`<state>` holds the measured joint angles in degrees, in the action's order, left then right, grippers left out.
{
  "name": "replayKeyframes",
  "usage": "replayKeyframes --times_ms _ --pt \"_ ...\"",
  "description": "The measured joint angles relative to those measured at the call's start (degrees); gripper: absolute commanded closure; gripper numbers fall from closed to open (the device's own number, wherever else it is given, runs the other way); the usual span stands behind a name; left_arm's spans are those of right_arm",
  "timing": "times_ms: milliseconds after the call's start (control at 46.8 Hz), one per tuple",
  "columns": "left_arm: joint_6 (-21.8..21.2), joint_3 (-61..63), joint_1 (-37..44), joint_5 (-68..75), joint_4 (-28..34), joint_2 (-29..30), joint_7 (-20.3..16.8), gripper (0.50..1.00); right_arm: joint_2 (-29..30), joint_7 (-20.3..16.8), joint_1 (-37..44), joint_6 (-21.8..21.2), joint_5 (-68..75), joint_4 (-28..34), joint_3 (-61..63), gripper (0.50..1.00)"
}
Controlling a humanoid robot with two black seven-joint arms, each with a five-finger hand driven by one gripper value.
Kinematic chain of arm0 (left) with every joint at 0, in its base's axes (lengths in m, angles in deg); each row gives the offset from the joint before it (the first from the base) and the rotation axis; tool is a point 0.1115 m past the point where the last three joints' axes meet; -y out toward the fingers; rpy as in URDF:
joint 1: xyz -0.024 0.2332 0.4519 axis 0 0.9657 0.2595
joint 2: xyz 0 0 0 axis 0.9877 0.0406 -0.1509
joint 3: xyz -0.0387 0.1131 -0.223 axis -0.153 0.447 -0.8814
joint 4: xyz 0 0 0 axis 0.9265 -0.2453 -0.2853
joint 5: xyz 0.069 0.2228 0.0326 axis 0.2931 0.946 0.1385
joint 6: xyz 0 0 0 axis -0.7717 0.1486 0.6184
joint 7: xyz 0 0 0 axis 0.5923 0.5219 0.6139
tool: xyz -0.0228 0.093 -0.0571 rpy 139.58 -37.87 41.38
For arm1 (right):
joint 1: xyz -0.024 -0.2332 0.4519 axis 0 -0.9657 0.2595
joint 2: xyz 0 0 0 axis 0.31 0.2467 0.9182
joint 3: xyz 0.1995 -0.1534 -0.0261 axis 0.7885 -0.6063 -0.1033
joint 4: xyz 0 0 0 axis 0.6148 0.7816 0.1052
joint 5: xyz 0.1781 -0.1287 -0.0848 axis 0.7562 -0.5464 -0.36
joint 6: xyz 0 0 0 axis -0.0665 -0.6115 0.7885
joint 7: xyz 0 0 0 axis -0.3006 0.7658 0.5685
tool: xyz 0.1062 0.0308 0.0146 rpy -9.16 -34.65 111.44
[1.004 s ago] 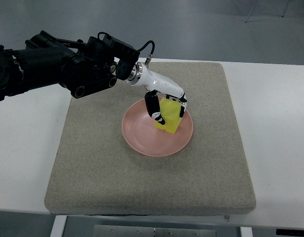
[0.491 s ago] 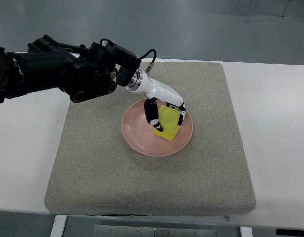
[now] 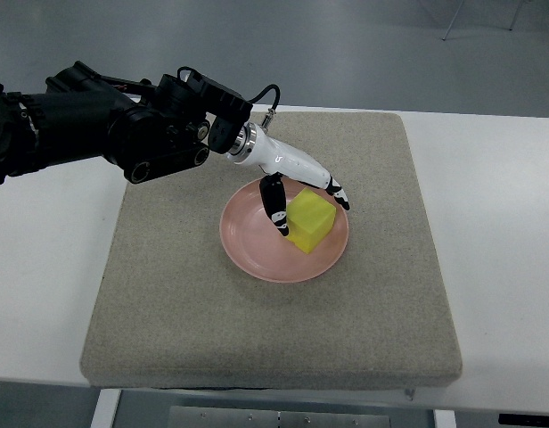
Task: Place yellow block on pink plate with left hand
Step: 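Lower the cube onto the plate and open the left hand, then lift the open left hand away from the plate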
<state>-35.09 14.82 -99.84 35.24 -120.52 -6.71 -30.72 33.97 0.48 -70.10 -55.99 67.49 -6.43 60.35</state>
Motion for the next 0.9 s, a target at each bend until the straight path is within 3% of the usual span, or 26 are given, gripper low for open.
replayKeyframes --times_ms 534,897 --pt "-0.21 -1.27 -0.92 -0.01 3.01 7.35 0.0 0.564 0.0 -0.04 -0.01 -0.02 0.0 -0.04 0.0 0.576" --pt "-2.8 -3.46 7.33 -0.41 22.44 6.83 0.12 0.568 0.0 0.0 -0.03 -0.04 0.0 -0.04 0.0 0.576"
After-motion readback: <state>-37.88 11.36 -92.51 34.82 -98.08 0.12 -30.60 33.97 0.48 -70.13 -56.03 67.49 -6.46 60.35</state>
